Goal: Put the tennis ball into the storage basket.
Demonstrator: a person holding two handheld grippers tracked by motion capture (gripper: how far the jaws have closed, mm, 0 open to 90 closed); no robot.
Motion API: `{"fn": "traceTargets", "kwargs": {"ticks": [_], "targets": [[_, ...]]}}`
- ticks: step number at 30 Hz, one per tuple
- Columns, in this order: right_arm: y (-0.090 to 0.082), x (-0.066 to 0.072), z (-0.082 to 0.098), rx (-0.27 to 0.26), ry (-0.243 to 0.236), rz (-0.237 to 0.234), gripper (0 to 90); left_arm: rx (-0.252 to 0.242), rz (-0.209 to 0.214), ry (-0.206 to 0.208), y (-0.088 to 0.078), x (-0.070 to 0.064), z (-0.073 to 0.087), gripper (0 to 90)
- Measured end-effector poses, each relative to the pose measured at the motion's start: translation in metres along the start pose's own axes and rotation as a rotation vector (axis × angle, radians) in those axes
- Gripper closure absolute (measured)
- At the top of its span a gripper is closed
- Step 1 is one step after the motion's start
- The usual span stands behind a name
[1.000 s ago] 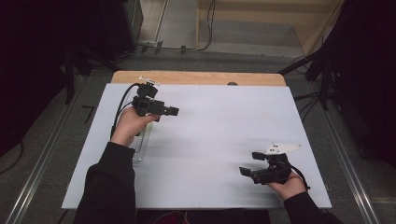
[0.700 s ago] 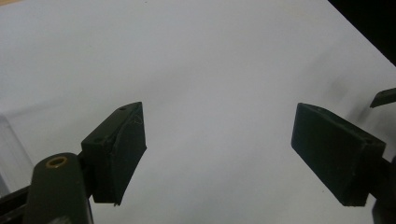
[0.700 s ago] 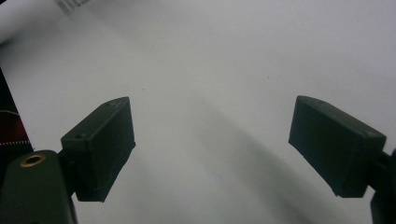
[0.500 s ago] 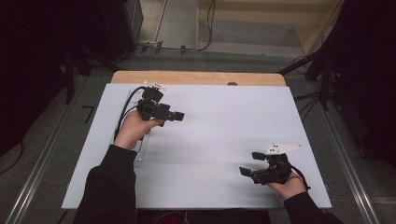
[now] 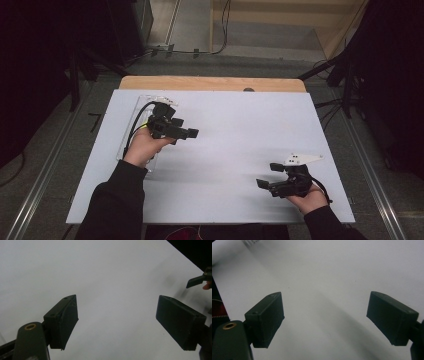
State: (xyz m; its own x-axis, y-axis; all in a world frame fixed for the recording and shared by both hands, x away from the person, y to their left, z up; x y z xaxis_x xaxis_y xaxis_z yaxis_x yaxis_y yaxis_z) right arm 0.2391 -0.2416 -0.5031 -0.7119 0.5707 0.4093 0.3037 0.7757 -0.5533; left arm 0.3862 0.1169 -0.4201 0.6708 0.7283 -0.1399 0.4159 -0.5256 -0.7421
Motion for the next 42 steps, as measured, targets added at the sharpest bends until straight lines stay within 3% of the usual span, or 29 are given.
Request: {"fn": "traceTargets", "kwargs": {"ticks": [10, 14, 21, 25, 42], "targets": [[0.0, 0.0, 0.0, -0.001, 0.002, -0.003, 12.5, 0.014, 0.017, 0.039, -0.002, -0.012, 0.021, 18.2], [0.0, 0.001, 0.0, -0.002, 0.002, -0.004, 12.5, -0.009, 0.02, 0.046, -0.003, -0.016, 0.027, 18.3], [0.0, 0.001, 0.0, -0.002, 0.003, -0.004, 12.5, -0.001, 0.038, 0.058, -0.003, -0.021, 0.041, 18.3], [0.0, 0.001, 0.0, 0.0, 0.003, -0.003, 12.5, -0.033, 0.043, 0.069, -0.007, -0.023, 0.047, 18.3], [0.001, 0.0, 0.0, 0.001, 0.002, -0.004, 12.5, -0.041, 0.022, 0.122, -0.011, -0.031, 0.074, 18.2]]}}
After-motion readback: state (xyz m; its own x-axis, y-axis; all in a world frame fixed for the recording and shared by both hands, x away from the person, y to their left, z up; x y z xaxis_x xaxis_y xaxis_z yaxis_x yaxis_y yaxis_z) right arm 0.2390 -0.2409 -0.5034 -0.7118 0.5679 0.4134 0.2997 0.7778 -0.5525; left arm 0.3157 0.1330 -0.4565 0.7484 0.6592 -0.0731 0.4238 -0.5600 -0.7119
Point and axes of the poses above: each handheld gripper's, and its own axes: y roughly forward along the jaws, z roughly out of its underside, x roughly to its left, the point moved 2 cm from there along y, roughly forward along the jaws, and after that the axes turned 12 degrees about -z, right-handed, at the moved point
